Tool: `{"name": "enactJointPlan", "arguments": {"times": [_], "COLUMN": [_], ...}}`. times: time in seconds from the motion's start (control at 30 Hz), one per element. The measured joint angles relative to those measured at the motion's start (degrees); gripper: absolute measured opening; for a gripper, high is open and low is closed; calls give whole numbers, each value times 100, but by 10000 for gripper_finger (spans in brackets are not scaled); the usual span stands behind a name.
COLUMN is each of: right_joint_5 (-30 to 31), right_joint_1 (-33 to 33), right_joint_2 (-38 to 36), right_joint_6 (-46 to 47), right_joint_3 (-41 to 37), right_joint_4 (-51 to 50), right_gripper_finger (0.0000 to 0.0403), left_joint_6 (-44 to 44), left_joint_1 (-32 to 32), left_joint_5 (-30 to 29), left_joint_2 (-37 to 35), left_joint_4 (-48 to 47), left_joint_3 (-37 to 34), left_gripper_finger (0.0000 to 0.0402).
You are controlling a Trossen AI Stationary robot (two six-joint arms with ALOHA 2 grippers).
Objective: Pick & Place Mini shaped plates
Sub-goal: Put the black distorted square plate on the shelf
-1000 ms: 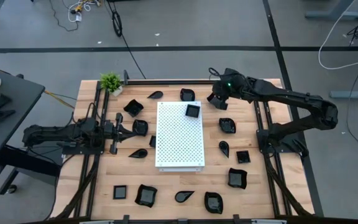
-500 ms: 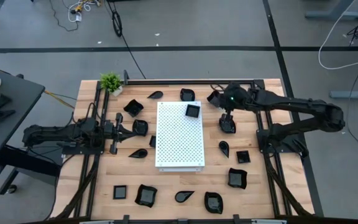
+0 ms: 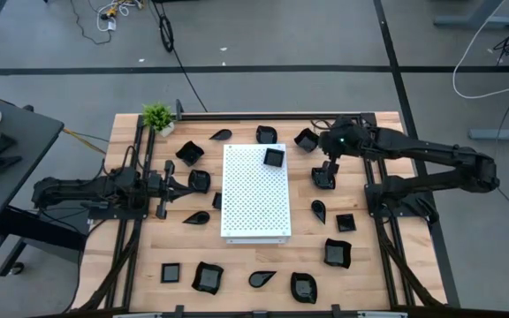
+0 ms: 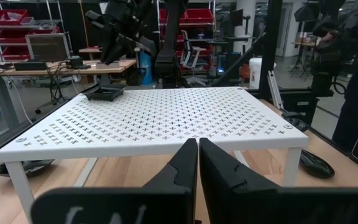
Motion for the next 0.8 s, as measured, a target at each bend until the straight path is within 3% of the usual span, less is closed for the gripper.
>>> {"name": "enactJointPlan", "arguments": {"times": [0.43,0.8], "right_joint_5": [-921,-1195], "right_joint_1": [-21,751], "right_joint_2": [-167,-165], "right_joint_6": [433,1507], "right_joint_3": [0,0], "right_joint_4": [-741,-1332], "right_gripper_finger": [55,55], "left_joint_6": [-2,-2], "left_joint_1": [0,0], "left_joint_5": [0,0], "left_joint_2": [0,0], "left_joint_4": [0,0], "left_joint_3": [1,0], "left_gripper_finger": [21,21]}}
